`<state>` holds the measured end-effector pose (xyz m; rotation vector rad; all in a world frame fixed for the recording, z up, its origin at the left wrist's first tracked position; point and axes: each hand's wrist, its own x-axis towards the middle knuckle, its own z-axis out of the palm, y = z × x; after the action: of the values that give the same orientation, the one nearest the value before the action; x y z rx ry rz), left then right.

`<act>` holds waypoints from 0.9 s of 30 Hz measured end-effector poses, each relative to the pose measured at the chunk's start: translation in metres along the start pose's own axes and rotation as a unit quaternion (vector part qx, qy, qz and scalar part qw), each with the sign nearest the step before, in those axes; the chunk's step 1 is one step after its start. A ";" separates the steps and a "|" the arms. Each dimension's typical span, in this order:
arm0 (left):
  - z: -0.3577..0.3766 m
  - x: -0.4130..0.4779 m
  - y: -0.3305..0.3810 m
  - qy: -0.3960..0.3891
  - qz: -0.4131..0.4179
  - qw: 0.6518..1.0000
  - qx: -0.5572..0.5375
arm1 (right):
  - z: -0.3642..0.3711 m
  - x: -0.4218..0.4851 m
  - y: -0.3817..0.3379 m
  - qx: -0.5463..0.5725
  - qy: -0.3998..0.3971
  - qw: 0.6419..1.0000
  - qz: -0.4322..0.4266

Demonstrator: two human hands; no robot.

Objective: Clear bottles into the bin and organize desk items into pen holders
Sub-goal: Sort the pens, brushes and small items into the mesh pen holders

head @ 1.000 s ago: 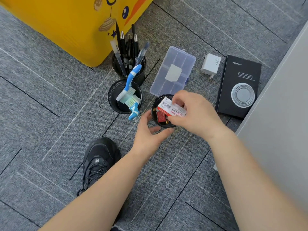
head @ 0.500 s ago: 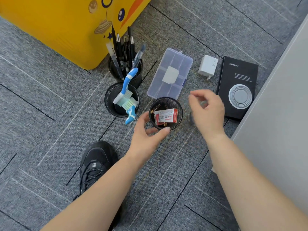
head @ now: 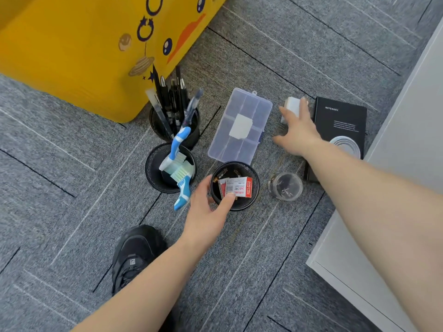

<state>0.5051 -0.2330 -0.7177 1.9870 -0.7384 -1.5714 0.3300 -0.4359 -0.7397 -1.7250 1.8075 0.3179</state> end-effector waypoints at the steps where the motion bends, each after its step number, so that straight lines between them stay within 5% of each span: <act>1: 0.001 0.001 0.000 0.004 0.001 1.000 0.004 | 0.004 -0.003 0.001 0.019 0.020 1.000 0.003; 7: 0.008 0.001 0.012 0.049 0.036 0.998 0.026 | 0.039 -0.045 0.001 0.062 0.128 0.990 0.004; 11: 0.015 0.002 0.020 0.107 0.069 0.991 0.049 | 0.063 -0.076 -0.001 0.197 0.157 0.967 0.043; 16: 0.022 0.004 0.025 0.138 0.082 0.983 0.086 | 0.064 -0.114 -0.006 0.354 0.243 0.903 0.035; 22: 0.021 0.006 0.023 0.118 0.073 0.989 0.056 | 0.032 -0.143 -0.020 0.545 0.207 0.811 0.055; 24: 0.019 0.005 0.022 0.105 0.083 0.990 0.035 | 0.024 -0.149 -0.022 0.541 0.176 0.822 0.024; 27: 0.016 0.002 0.020 0.091 0.089 0.992 0.023 | 0.029 -0.150 -0.023 0.450 0.102 0.886 -0.041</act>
<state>0.4876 -0.2499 -0.7094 2.0052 -0.8585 -1.2629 0.3540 -0.2997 -0.6707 -1.1622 1.6059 -0.6776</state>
